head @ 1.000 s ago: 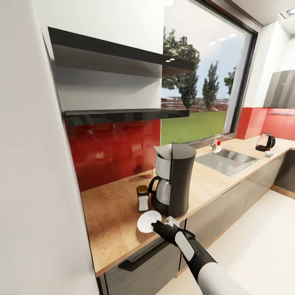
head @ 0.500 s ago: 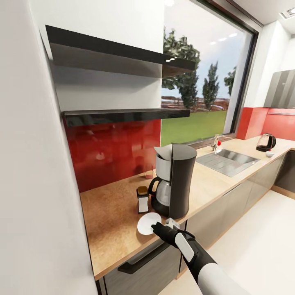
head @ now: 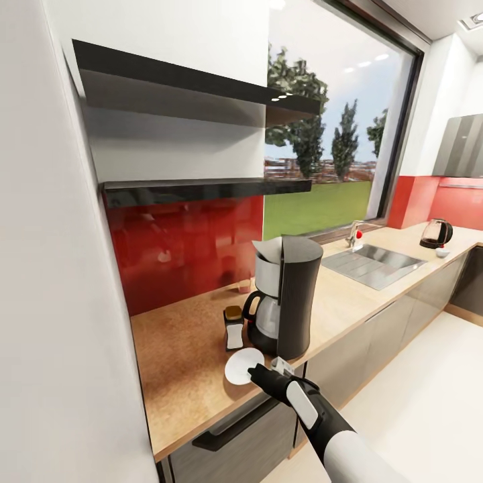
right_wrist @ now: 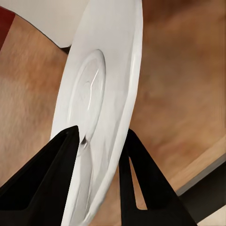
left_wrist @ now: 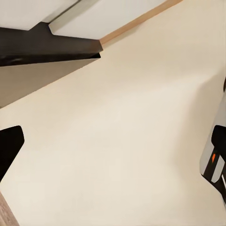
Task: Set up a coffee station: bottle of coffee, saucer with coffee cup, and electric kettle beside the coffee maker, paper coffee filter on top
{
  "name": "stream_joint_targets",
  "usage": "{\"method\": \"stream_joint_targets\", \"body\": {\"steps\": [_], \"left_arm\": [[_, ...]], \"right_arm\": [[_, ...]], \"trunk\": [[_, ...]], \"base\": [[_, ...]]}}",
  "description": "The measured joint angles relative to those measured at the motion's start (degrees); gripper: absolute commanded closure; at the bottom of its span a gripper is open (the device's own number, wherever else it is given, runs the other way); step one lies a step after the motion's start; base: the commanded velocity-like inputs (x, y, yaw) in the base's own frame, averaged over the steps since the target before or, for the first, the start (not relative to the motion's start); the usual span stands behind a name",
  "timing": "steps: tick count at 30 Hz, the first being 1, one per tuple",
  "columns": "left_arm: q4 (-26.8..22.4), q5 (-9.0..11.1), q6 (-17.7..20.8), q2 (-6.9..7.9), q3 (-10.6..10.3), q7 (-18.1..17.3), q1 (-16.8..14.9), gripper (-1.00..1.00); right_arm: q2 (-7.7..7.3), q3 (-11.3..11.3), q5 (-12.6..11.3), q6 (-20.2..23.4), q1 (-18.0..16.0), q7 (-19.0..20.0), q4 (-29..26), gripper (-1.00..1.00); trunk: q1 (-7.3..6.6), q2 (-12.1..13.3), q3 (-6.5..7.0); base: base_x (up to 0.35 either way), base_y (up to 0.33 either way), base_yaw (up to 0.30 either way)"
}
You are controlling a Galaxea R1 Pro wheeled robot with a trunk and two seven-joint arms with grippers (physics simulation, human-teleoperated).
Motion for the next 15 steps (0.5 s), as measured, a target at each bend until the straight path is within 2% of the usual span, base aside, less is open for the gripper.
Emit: {"method": "stream_joint_targets", "body": {"steps": [6,15], "left_arm": [[0.0,0.0,0.0,0.0,0.0,0.0,0.0,-1.0],[0.0,0.0,0.0,0.0,0.0,0.0,0.0,-1.0]], "right_arm": [[0.0,0.0,0.0,-0.1,0.0,-2.3,0.0,1.0],[0.0,0.0,-0.1,-0.1,0.0,-2.7,0.0,1.0]], "trunk": [[0.0,0.0,0.0],[0.0,0.0,0.0]], "base": [[0.0,0.0,0.0],[0.0,0.0,0.0]]}}
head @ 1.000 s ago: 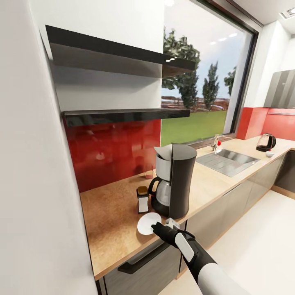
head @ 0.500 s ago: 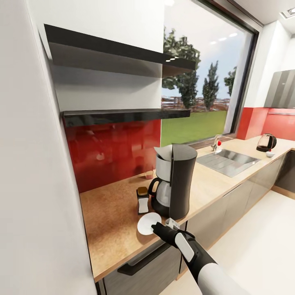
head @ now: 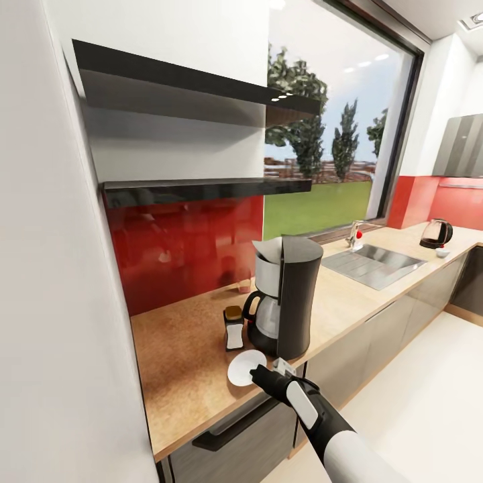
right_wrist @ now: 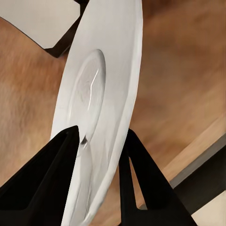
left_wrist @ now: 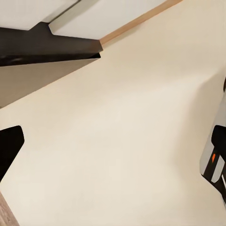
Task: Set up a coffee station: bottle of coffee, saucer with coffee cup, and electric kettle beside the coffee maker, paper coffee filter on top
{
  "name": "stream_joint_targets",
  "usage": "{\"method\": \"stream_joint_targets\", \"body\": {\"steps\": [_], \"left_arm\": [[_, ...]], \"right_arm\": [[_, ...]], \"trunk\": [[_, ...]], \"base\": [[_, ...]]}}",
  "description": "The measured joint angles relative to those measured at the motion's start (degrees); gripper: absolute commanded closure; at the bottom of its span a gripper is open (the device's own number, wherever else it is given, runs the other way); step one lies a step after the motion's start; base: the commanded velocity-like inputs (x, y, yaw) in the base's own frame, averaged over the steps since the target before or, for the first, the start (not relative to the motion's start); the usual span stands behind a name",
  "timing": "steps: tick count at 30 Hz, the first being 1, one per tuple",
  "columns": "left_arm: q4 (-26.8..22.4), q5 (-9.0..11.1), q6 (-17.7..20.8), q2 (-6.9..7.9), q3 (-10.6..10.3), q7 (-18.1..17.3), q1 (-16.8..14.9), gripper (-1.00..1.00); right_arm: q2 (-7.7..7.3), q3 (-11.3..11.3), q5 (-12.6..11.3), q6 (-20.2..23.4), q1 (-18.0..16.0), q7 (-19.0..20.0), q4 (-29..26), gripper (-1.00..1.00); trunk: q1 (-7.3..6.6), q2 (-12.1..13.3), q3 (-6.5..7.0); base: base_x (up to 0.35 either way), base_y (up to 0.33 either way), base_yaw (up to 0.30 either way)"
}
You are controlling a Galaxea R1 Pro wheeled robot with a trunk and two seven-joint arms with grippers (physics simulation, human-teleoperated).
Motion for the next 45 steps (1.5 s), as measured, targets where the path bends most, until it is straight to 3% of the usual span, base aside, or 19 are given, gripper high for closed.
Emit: {"method": "stream_joint_targets", "body": {"steps": [21,22,39,45], "left_arm": [[0.0,0.0,0.0,0.0,0.0,0.0,0.0,-1.0],[0.0,0.0,0.0,0.0,0.0,0.0,0.0,-1.0],[-0.1,0.0,0.0,0.0,0.0,0.0,0.0,-1.0],[-0.1,0.0,0.0,-0.01,0.0,0.0,0.0,-1.0]], "right_arm": [[0.0,0.0,0.0,-0.3,0.0,0.0,0.0,1.0],[0.0,0.0,0.0,-0.3,0.0,0.0,0.0,-1.0],[0.0,0.0,-0.3,-0.3,0.0,0.1,0.0,-1.0],[0.0,0.0,0.0,-0.3,0.0,0.0,0.0,-1.0]], "trunk": [[0.0,0.0,0.0],[0.0,0.0,0.0],[0.0,0.0,0.0],[0.0,0.0,0.0]], "base": [[0.017,0.0,0.0],[0.0,0.0,0.0],[0.0,0.0,0.0],[0.0,-0.21,0.0]]}}
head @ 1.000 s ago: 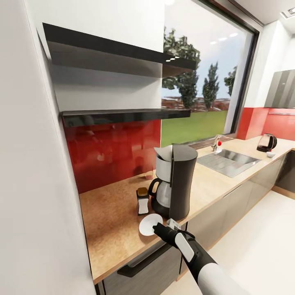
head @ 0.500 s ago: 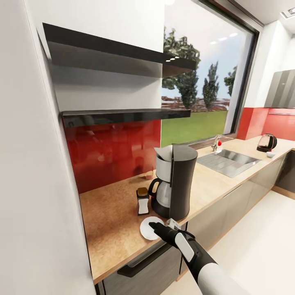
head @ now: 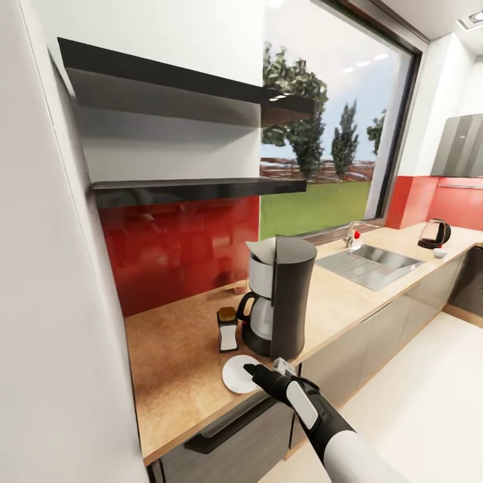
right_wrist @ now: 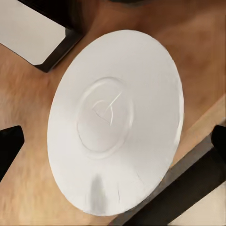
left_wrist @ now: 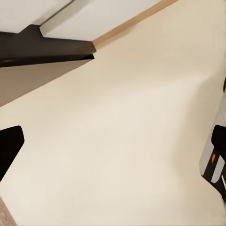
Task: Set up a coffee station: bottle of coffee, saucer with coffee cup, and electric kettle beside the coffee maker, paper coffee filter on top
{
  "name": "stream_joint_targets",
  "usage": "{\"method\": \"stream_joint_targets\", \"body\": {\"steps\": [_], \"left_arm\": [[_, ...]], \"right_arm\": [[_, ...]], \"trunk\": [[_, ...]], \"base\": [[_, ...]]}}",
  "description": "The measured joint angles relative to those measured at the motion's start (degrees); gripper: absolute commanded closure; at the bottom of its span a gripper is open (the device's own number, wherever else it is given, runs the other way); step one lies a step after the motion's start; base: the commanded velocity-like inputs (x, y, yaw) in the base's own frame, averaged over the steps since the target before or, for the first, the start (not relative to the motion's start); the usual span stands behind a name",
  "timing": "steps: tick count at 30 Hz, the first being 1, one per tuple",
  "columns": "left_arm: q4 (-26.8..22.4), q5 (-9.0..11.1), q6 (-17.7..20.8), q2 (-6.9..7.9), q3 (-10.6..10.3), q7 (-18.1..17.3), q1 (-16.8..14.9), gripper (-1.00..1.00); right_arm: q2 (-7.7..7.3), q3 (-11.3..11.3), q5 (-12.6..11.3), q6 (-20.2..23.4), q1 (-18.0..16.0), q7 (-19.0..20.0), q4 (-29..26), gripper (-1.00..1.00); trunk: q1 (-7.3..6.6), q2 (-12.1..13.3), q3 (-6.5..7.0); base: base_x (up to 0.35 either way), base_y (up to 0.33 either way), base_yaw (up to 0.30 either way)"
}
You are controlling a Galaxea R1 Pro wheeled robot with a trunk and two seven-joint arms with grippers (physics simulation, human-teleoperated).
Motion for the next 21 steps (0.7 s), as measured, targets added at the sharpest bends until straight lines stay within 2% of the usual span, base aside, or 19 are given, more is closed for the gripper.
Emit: {"method": "stream_joint_targets", "body": {"steps": [8,21], "left_arm": [[0.0,0.0,0.0,-0.07,0.0,0.0,0.0,-1.0],[0.0,0.1,0.0,-0.03,0.1,0.0,0.0,-1.0]], "right_arm": [[0.0,0.0,0.0,0.0,0.0,0.0,0.0,-1.0],[0.0,0.0,-0.1,0.0,0.0,0.0,0.0,-1.0]], "trunk": [[0.01,0.0,0.0],[0.02,0.0,0.0]], "base": [[-0.065,-0.266,0.0],[-0.154,-0.222,0.0]]}}
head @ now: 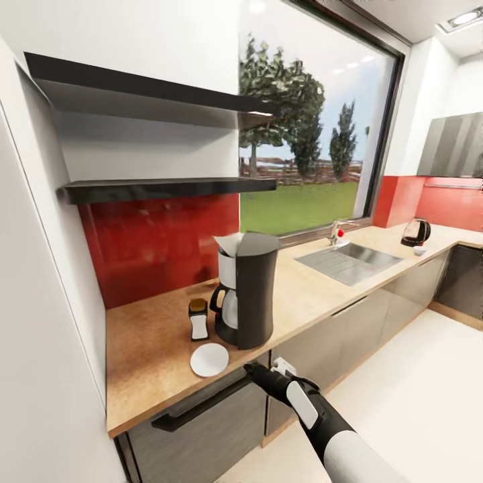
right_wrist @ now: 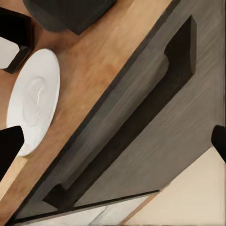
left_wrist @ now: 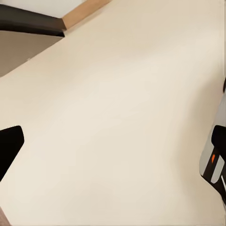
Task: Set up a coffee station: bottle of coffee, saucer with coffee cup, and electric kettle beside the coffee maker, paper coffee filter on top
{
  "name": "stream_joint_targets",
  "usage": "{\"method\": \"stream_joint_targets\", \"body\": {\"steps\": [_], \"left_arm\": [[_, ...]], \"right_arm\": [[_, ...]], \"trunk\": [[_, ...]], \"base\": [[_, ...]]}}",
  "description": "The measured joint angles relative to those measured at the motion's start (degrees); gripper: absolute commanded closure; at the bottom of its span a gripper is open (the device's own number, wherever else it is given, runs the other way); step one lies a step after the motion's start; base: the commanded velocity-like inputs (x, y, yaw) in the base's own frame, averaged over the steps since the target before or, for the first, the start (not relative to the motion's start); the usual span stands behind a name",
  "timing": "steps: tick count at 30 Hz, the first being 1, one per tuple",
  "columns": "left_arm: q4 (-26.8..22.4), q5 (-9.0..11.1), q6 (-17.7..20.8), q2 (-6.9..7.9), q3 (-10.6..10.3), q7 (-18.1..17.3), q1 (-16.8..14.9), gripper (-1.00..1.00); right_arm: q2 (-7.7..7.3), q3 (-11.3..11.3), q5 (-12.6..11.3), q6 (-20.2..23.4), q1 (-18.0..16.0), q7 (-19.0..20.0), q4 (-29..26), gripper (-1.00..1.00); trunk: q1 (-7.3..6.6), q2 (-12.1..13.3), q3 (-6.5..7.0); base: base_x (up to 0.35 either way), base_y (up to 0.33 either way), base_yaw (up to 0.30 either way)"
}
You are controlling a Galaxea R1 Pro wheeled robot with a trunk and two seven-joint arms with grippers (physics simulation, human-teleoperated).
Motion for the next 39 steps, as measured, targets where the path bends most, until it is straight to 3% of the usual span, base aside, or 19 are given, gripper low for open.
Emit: {"method": "stream_joint_targets", "body": {"steps": [20,25,39], "left_arm": [[-0.1,-0.1,0.0,-0.13,0.0,0.0,0.0,-1.0],[-0.2,-0.2,0.0,-1.07,-0.2,0.0,0.0,-1.0],[-0.7,-0.3,-0.1,-1.74,-0.2,0.1,-0.1,-1.0]], "right_arm": [[0.0,0.0,0.0,0.0,0.0,0.0,0.0,-1.0],[0.0,0.0,0.0,0.0,0.0,0.0,0.0,-1.0],[0.0,-0.1,0.1,0.0,0.0,0.1,0.6,-1.0]], "trunk": [[-0.02,0.0,0.0],[-0.02,0.0,0.0],[-0.02,0.0,0.0]], "base": [[-0.036,-0.029,0.0],[0.025,-0.028,0.0],[0.082,-0.227,0.0]]}}
